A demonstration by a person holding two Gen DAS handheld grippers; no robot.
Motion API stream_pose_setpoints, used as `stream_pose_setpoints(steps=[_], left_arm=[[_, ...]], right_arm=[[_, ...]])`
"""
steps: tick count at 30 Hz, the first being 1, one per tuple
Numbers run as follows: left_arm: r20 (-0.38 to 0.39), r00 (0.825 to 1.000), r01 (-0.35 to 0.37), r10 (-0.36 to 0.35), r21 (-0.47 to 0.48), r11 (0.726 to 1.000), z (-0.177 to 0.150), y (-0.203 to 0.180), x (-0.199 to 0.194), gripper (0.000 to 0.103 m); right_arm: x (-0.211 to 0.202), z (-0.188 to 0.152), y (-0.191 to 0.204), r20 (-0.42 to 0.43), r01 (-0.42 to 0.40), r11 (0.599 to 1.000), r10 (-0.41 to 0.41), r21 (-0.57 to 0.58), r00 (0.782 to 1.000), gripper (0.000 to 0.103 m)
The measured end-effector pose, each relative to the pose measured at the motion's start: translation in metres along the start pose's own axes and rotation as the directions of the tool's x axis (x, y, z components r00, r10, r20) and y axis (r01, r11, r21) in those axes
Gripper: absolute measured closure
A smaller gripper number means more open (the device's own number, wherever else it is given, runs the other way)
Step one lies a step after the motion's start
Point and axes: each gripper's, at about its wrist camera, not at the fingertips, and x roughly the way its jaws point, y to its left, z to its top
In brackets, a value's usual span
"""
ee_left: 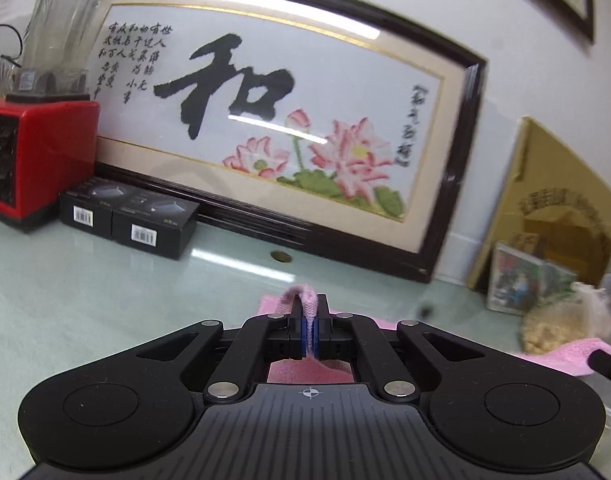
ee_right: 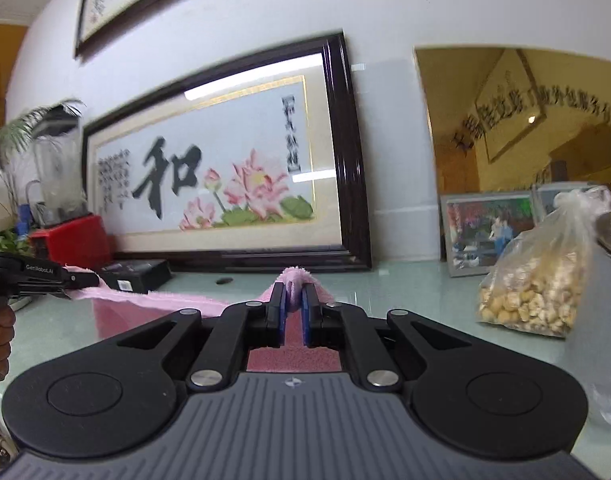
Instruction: Fold towel
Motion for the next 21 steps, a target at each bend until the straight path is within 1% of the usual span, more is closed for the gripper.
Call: stream_pose_setpoints(steps=[2, 4, 5, 6, 7, 10, 11, 12, 14, 15, 16, 17, 18, 19, 20, 21], left_arm=[[-0.017, 0.999, -0.044, 0.045, 0.029, 0.999, 0.004, -0.005, 0.022, 0.101], [-0.048, 0.997, -0.063, 0.066, 0.054, 0.997, 0.004, -0.008, 0.049, 0.101], [-0.055, 0.995, -0.075, 0.078, 0.064, 0.995, 0.002, -0.009, 0.057, 0.101], [-0.064, 0.994, -0.084, 0.089, 0.074, 0.994, 0.0, -0.01, 0.065, 0.101], [-0.081, 0.992, -0.084, 0.091, 0.091, 0.992, -0.003, -0.011, 0.078, 0.1], [-0.128, 0.987, -0.089, 0.102, 0.105, 0.991, -0.007, -0.011, 0.102, 0.096], [-0.13, 0.986, -0.089, 0.103, 0.107, 0.99, -0.007, -0.009, 0.104, 0.094], [-0.125, 0.987, -0.088, 0.101, 0.102, 0.991, -0.005, -0.007, 0.104, 0.093], [-0.114, 0.989, -0.086, 0.096, 0.092, 0.992, -0.001, -0.002, 0.104, 0.085], [-0.108, 0.99, -0.083, 0.093, 0.088, 0.993, 0.001, 0.0, 0.104, 0.082], [-0.102, 0.991, -0.082, 0.09, 0.083, 0.993, 0.004, 0.003, 0.103, 0.075], [-0.095, 0.991, -0.092, 0.099, 0.077, 0.993, 0.005, 0.006, 0.101, 0.06], [-0.078, 0.99, -0.109, 0.115, 0.072, 0.991, 0.007, 0.008, 0.098, 0.047], [-0.058, 0.991, -0.119, 0.123, 0.067, 0.991, 0.009, 0.012, 0.093, 0.019], [-0.038, 0.991, -0.129, 0.131, 0.061, 0.99, 0.011, 0.015, 0.089, 0.009], [-0.02, 0.99, -0.136, 0.137, 0.056, 0.989, 0.013, 0.019, 0.084, 0.011]], right_arm=[[0.028, 0.01, -0.004, -0.035, 0.028, 1.0, -0.027, 0.004, 0.999, 0.095], [0.056, 0.019, -0.008, -0.069, 0.055, 0.998, -0.055, 0.006, 0.996, 0.095], [0.065, 0.018, -0.011, -0.082, 0.065, 0.998, -0.064, 0.004, 0.995, 0.095], [0.078, 0.006, -0.01, -0.099, 0.082, 0.997, -0.081, 0.008, 0.992, 0.095], [0.087, 0.003, -0.011, -0.116, 0.092, 0.996, -0.091, 0.006, 0.989, 0.095], [0.102, -0.007, -0.018, -0.134, 0.11, 0.994, -0.107, 0.019, 0.985, 0.093], [0.106, -0.01, -0.02, -0.137, 0.115, 0.993, -0.11, 0.027, 0.984, 0.092], [0.11, -0.013, -0.023, -0.14, 0.12, 0.992, -0.114, 0.035, 0.984, 0.087], [0.11, -0.014, -0.027, -0.128, 0.125, 0.99, -0.116, 0.064, 0.985, 0.084], [0.11, -0.015, -0.029, -0.122, 0.127, 0.989, -0.117, 0.078, 0.986, 0.079], [0.109, -0.015, -0.031, -0.116, 0.129, 0.987, -0.118, 0.093, 0.986, 0.065], [0.109, -0.016, -0.033, -0.11, 0.131, 0.986, -0.119, 0.107, 0.987, 0.057], [0.106, -0.017, -0.033, -0.09, 0.129, 0.986, -0.12, 0.105, 0.989, 0.052], [0.102, -0.018, -0.032, -0.071, 0.128, 0.986, -0.121, 0.104, 0.99, 0.053], [0.099, -0.019, -0.031, -0.051, 0.126, 0.987, -0.121, 0.102, 0.991, 0.053], [0.097, -0.02, -0.029, -0.046, 0.12, 0.988, -0.116, 0.101, 0.992, 0.053]])
